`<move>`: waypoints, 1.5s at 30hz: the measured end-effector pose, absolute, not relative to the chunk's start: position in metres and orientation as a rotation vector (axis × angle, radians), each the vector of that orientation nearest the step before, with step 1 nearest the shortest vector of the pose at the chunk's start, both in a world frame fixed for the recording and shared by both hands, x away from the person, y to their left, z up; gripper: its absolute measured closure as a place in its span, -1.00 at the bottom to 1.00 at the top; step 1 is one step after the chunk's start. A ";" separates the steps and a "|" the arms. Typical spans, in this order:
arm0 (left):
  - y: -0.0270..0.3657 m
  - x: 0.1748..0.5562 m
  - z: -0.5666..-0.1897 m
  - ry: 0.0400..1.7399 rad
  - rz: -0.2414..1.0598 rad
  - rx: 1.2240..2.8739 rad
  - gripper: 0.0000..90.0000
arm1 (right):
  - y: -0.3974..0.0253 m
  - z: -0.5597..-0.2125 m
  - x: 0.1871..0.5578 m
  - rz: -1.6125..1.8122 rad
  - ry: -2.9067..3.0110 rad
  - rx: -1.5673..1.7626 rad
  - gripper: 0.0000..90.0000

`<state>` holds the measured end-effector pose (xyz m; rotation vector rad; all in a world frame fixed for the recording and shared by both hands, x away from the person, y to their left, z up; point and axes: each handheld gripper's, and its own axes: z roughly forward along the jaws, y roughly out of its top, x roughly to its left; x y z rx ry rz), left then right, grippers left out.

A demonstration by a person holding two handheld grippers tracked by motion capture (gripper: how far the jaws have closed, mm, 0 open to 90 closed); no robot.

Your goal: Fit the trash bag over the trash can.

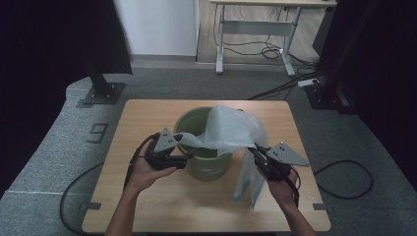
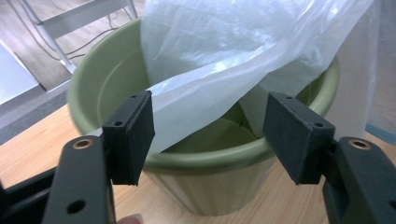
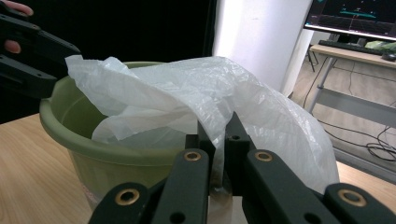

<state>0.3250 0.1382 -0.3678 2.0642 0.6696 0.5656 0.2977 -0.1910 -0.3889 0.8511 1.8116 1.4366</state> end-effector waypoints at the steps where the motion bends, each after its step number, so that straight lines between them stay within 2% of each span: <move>1: 0.137 0.326 -0.367 0.666 0.561 2.066 -0.21 | -0.191 -0.389 0.297 1.439 1.813 0.850 0.95; 8: 0.130 0.331 -0.365 0.676 0.550 2.067 -0.01 | -0.189 -0.384 0.296 1.450 1.811 0.836 0.95; 14: 0.129 0.332 -0.362 0.716 0.527 2.033 0.02 | -0.187 -0.380 0.297 1.455 1.807 0.829 0.95; 17: 0.128 0.333 -0.360 0.707 0.503 2.030 0.10 | -0.187 -0.378 0.298 1.456 1.807 0.828 0.95; 23: 0.124 0.340 -0.362 0.715 0.436 2.043 0.49 | -0.184 -0.376 0.301 1.469 1.806 0.829 0.95; 28: 0.126 0.348 -0.366 0.720 0.352 2.039 0.90 | -0.182 -0.371 0.303 1.488 1.798 0.832 0.95; 31: 0.125 0.352 -0.368 0.756 0.345 2.035 0.99 | -0.180 -0.366 0.304 1.498 1.789 0.822 0.95; 35: 0.124 0.354 -0.370 0.783 0.320 2.041 0.98 | -0.175 -0.361 0.306 1.499 1.793 0.805 0.95; 36: 0.124 0.354 -0.370 0.781 0.297 2.059 0.92 | -0.174 -0.362 0.306 1.498 1.795 0.804 0.95; 40: 0.125 0.349 -0.371 0.800 0.286 2.078 0.23 | -0.173 -0.365 0.308 1.486 1.810 0.809 0.95; 42: 0.128 0.345 -0.369 0.797 0.292 2.045 0.03 | -0.173 -0.367 0.309 1.477 1.819 0.810 0.95; 45: 0.131 0.339 -0.366 0.773 0.316 2.024 -0.12 | -0.173 -0.369 0.311 1.467 1.834 0.816 0.95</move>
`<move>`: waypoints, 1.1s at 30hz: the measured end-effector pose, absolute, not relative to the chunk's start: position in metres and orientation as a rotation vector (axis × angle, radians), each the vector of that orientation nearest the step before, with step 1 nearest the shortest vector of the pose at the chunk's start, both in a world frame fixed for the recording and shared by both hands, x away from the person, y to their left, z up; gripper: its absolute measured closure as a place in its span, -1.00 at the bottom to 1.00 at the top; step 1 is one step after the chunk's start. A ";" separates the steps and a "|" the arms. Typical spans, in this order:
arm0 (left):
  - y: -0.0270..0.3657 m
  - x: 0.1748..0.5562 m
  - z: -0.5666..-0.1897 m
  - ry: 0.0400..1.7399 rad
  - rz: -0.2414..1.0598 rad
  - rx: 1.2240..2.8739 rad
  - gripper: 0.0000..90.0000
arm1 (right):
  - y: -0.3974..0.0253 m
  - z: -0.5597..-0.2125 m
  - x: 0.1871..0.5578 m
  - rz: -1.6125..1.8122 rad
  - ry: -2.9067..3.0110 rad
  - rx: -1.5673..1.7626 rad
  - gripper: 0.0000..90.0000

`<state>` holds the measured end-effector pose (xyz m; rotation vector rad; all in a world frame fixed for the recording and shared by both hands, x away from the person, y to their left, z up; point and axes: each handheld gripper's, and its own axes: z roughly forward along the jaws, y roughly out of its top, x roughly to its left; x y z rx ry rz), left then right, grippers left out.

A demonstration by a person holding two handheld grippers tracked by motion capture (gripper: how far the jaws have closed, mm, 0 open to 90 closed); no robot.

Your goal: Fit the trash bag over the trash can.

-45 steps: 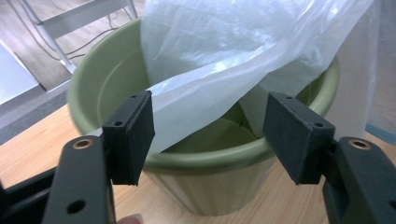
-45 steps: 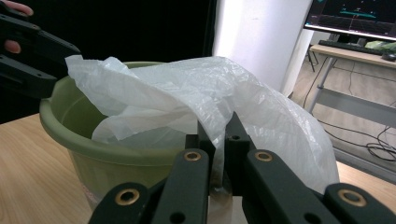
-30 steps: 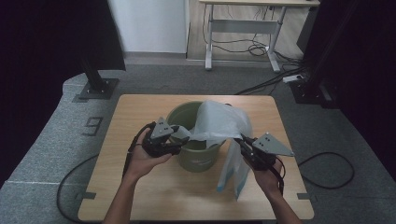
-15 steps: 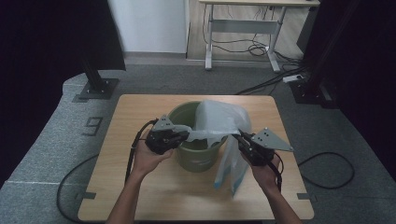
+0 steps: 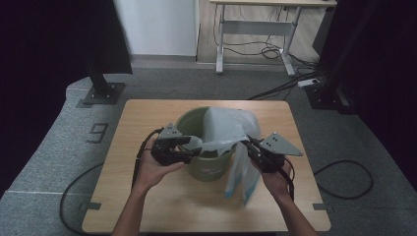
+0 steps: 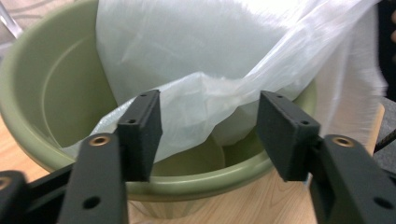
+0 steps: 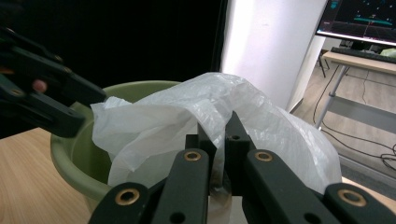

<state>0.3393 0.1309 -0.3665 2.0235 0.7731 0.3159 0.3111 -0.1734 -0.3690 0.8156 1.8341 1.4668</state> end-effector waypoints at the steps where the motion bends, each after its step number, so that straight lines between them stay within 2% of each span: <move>1: 0.131 0.338 -0.366 0.767 0.325 2.017 -0.15 | -0.174 -0.369 0.312 1.464 1.837 0.818 0.95; 8: 0.120 0.332 -0.365 0.702 0.339 2.002 -0.21 | -0.171 -0.370 0.314 1.472 1.843 0.823 0.95; 12: 0.112 0.330 -0.368 0.680 0.351 1.998 -0.13 | -0.169 -0.369 0.314 1.484 1.844 0.816 0.95; 15: 0.106 0.331 -0.371 0.666 0.361 2.014 0.04 | -0.166 -0.368 0.314 1.488 1.851 0.806 0.94; 17: 0.102 0.332 -0.373 0.678 0.378 2.027 0.29 | -0.166 -0.368 0.314 1.488 1.855 0.803 0.92; 20: 0.101 0.336 -0.375 0.691 0.325 2.028 0.62 | -0.167 -0.371 0.314 1.493 1.861 0.810 0.86; 23: 0.100 0.339 -0.378 0.692 0.313 2.049 0.89 | -0.169 -0.377 0.313 1.505 1.876 0.828 0.72; 25: 0.100 0.340 -0.380 0.699 0.318 2.052 0.99 | -0.170 -0.380 0.311 1.512 1.892 0.836 0.55; 31: 0.104 0.340 -0.382 0.735 0.304 2.037 1.00 | -0.173 -0.397 0.284 1.477 1.848 0.845 0.01; 33: 0.104 0.340 -0.381 0.737 0.295 2.034 1.00 | -0.176 -0.406 0.276 1.473 1.834 0.868 -0.06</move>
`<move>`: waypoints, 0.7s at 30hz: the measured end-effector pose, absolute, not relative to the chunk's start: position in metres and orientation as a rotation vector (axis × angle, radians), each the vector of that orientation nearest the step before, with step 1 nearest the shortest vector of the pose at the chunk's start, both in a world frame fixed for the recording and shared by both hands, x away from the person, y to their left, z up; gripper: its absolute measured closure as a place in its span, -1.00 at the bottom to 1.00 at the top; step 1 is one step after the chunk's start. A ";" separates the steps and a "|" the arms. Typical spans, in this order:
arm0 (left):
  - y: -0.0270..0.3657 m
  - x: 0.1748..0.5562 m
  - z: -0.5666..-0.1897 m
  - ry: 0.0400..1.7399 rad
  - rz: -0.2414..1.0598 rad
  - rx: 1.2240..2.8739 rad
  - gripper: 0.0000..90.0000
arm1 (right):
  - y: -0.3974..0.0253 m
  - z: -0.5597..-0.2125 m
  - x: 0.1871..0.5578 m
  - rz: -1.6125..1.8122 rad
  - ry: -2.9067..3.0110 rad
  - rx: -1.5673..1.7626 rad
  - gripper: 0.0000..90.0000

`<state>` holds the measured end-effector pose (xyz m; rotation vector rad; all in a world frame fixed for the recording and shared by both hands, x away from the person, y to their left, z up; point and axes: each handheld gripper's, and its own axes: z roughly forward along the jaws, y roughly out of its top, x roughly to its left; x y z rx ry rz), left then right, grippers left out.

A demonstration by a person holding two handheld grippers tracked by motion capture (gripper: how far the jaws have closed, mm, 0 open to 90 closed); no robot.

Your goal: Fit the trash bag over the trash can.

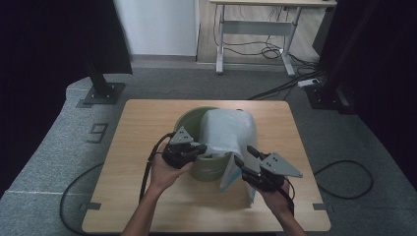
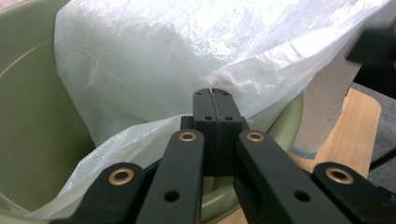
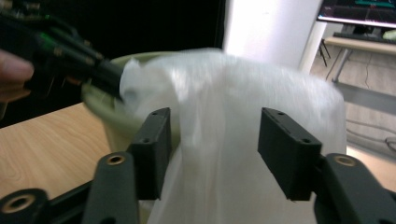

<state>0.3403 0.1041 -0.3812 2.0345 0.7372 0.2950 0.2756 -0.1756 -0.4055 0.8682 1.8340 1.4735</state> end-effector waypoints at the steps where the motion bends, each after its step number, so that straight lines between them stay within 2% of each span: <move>1: 0.104 0.340 -0.381 0.737 0.293 2.035 1.00 | -0.177 -0.410 0.272 1.483 1.833 0.886 -0.10; 13: 0.104 0.340 -0.383 0.733 0.267 2.032 1.00 | -0.163 -0.458 0.264 1.427 1.834 1.002 -0.31; 21: 0.106 0.340 -0.382 0.725 0.252 2.025 1.00 | -0.147 -0.480 0.277 1.378 1.843 1.068 -0.32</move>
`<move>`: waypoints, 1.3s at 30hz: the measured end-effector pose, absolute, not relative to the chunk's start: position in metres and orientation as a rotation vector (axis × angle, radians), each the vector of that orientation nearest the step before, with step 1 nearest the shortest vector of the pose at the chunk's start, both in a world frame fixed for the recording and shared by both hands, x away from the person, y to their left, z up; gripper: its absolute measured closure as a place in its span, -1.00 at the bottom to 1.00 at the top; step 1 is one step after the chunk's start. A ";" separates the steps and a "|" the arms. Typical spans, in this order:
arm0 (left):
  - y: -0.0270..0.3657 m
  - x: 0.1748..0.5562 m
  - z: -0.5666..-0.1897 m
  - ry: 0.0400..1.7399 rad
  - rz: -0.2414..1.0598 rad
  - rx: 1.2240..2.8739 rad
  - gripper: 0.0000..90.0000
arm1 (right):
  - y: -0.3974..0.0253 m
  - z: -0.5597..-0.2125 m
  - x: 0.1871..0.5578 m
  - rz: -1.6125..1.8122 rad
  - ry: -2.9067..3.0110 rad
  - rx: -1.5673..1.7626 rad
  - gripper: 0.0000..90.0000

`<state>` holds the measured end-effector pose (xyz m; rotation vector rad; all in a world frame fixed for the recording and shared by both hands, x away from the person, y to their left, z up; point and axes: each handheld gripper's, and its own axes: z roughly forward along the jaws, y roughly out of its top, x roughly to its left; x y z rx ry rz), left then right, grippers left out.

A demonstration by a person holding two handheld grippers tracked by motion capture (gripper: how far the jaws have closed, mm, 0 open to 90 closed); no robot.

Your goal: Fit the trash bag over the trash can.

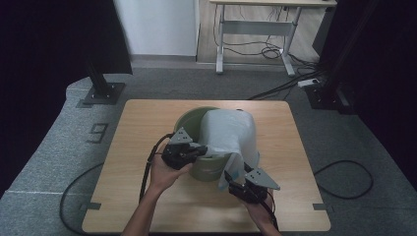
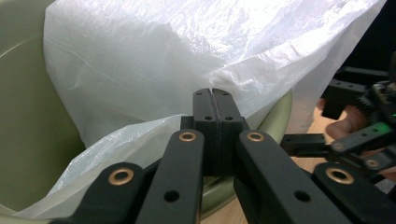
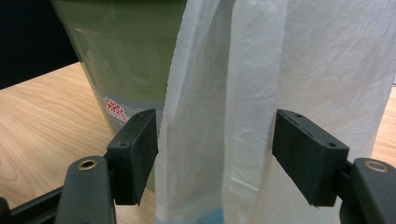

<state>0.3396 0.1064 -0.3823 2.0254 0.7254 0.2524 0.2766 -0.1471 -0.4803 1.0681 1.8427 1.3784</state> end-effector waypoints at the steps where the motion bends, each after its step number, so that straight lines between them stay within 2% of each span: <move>1: 0.107 0.340 -0.382 0.726 0.250 2.024 1.00 | -0.146 -0.481 0.277 1.378 1.843 1.068 -0.31; 3: 0.107 0.340 -0.382 0.728 0.248 2.023 1.00 | -0.142 -0.482 0.280 1.366 1.841 1.062 -0.26; 6: 0.107 0.340 -0.381 0.727 0.246 2.024 1.00 | -0.136 -0.485 0.283 1.354 1.851 1.058 -0.09; 9: 0.107 0.339 -0.381 0.724 0.246 2.028 1.00 | -0.134 -0.488 0.288 1.348 1.851 1.056 0.23; 12: 0.108 0.339 -0.380 0.723 0.247 2.030 1.00 | -0.137 -0.489 0.291 1.353 1.824 1.056 0.78; 14: 0.109 0.340 -0.380 0.723 0.249 2.030 1.00 | -0.142 -0.487 0.291 1.352 1.816 1.038 0.93; 23: 0.109 0.339 -0.378 0.722 0.249 2.027 1.00 | -0.177 -0.446 0.288 1.287 1.752 0.964 0.96; 34: 0.120 0.344 -0.374 0.766 0.271 1.997 0.95 | -0.182 -0.376 0.299 1.268 1.665 0.762 0.96; 37: 0.122 0.344 -0.373 0.783 0.289 1.978 0.85 | -0.180 -0.363 0.302 1.248 1.667 0.720 0.96; 39: 0.122 0.341 -0.371 0.776 0.311 1.952 0.63 | -0.179 -0.357 0.302 1.244 1.669 0.701 0.96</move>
